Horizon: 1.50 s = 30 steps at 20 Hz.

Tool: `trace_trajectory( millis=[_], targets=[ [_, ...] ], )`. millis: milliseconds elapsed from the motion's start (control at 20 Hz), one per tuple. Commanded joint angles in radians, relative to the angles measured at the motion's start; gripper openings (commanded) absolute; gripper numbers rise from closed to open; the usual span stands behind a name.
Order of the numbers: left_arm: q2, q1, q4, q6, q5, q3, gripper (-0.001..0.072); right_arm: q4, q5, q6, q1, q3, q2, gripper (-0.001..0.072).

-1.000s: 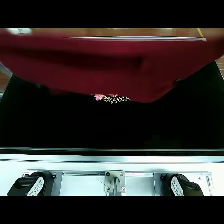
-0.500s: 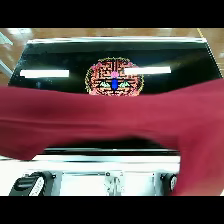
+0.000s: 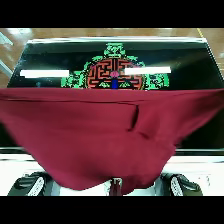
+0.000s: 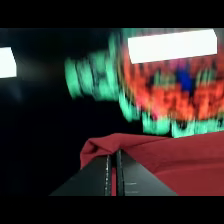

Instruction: Fold the shirts.

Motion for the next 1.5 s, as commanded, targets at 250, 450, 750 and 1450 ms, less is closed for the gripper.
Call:
trace_trajectory(
  millis=[250,450,750,1450],
  targets=[
    [-0.468,-0.004,-0.082,-0.003,0.414,-0.283,0.0042,-0.193,-0.802,0.048,0.311,-0.345,-0.468,0.0060],
    [-0.629,-0.027,-0.118,-0.004,0.698,-0.283,0.0042,-0.190,-1.122,0.175,0.353,-0.345,-0.655,0.0061],
    [-0.835,-0.034,-0.119,-0.008,0.793,-0.284,0.0043,-0.107,-1.224,0.175,0.353,-0.345,-0.807,0.0061],
    [-0.919,-0.003,-0.042,-0.016,0.243,-0.272,0.0042,-0.192,-0.461,0.264,0.317,-0.416,-0.732,0.0061]
  ],
)
